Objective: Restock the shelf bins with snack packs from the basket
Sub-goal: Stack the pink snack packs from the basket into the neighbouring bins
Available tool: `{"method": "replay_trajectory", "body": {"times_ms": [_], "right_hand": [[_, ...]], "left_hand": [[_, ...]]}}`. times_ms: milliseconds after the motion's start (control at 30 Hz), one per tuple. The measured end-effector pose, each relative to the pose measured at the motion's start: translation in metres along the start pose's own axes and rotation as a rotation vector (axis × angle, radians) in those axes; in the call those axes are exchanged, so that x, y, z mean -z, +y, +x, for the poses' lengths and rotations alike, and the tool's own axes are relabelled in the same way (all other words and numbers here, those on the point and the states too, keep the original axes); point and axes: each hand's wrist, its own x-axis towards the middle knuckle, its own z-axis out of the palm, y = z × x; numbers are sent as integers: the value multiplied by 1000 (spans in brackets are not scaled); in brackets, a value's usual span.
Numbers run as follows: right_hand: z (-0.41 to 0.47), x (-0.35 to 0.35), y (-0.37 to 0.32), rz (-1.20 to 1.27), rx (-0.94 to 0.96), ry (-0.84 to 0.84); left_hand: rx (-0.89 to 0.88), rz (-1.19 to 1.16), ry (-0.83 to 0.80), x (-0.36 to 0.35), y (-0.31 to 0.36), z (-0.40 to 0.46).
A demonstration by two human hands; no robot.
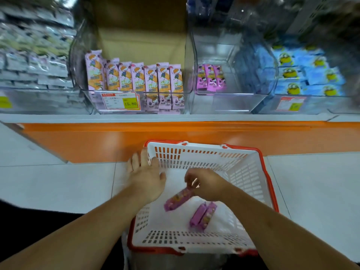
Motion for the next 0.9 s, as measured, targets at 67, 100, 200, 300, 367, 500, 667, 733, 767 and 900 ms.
{"method": "replay_trajectory", "body": {"times_ms": [67,100,200,300,367,500,667,733,767,900], "right_hand": [[-14,42,-28,17,68,74],[-23,63,-41,35,101,109],[-55,117,-74,94,190,213],[-88,156,-97,202,269,298],[-107,174,-108,299,314,349],[-132,197,-122,393,388,421],[-135,211,-125,574,383,547],[-134,213,-123,753,273,532],[-133,214,-122,798,232,489],[-125,217,-120,802,226,380]], "left_hand": [[-82,-92,28,27,11,4],[-130,-178,22,47,18,6],[-250,-446,-116,115,40,3],[-451,-574,-306,170,55,-14],[-556,-675,-391,193,61,-27],[-648,-755,-338,214,67,-38],[-581,-1027,-131,232,87,-39],[-555,-1059,-34,234,92,-33],[-549,-1045,5,234,94,-31],[-561,-1032,69,226,101,-24]]}}
